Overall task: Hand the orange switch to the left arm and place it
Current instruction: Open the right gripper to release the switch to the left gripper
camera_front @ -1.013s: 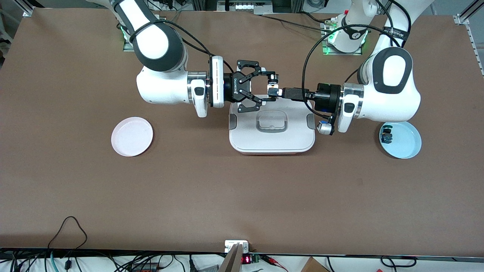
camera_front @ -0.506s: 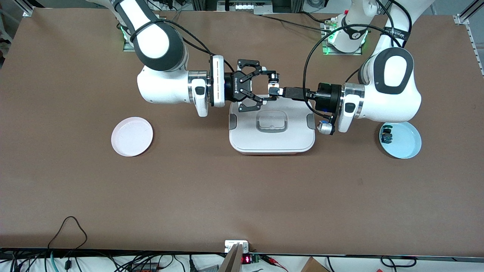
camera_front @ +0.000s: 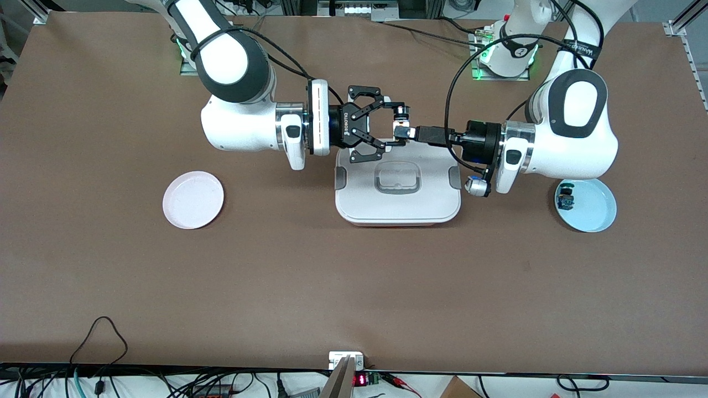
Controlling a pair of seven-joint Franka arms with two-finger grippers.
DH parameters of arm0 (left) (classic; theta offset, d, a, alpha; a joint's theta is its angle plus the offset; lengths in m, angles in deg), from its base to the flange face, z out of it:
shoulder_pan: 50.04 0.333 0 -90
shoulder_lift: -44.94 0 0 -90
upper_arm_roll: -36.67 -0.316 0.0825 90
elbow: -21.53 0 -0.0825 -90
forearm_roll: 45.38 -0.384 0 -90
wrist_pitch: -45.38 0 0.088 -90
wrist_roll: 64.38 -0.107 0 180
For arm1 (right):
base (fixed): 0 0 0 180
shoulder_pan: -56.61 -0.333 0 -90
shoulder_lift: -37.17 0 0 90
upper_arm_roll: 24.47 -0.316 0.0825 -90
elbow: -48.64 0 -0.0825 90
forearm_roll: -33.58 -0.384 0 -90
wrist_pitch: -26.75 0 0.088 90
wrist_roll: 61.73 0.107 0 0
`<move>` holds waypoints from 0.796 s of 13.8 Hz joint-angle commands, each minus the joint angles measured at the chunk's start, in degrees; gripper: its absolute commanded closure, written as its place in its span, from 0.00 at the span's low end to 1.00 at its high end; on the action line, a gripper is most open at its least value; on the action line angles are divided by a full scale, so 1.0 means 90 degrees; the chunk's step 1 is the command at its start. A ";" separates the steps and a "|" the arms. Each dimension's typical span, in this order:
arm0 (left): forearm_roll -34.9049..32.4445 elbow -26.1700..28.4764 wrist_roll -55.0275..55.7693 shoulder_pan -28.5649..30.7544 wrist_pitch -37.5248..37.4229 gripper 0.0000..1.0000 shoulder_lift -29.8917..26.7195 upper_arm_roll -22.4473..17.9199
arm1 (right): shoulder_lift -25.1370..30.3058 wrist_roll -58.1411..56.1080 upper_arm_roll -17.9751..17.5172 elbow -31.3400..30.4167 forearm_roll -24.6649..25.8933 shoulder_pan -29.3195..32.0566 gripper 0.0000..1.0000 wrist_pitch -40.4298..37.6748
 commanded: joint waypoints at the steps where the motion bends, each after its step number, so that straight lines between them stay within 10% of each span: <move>1: 0.0139 0.0031 -0.0080 0.0090 -0.0219 0.74 -0.0132 0.0027 | -0.0071 -0.0103 0.0068 0.0105 -0.0116 -0.0066 0.97 0.0017; 2: 0.0139 0.0031 -0.0090 0.0090 -0.0219 0.74 -0.0132 0.0017 | -0.0071 0.0033 0.0068 0.0095 -0.0165 -0.0046 0.33 -0.0031; 3: 0.0139 0.0021 -0.0081 0.0099 -0.0219 0.74 -0.0151 0.0017 | -0.0071 0.0208 0.0077 0.0086 -0.0242 -0.0056 0.00 -0.0041; 11: -0.0249 -0.0232 -0.0051 0.0129 -0.0229 0.74 -0.0161 -0.0032 | -0.0013 0.0444 0.0155 0.0047 -0.0282 0.0099 0.00 -0.0070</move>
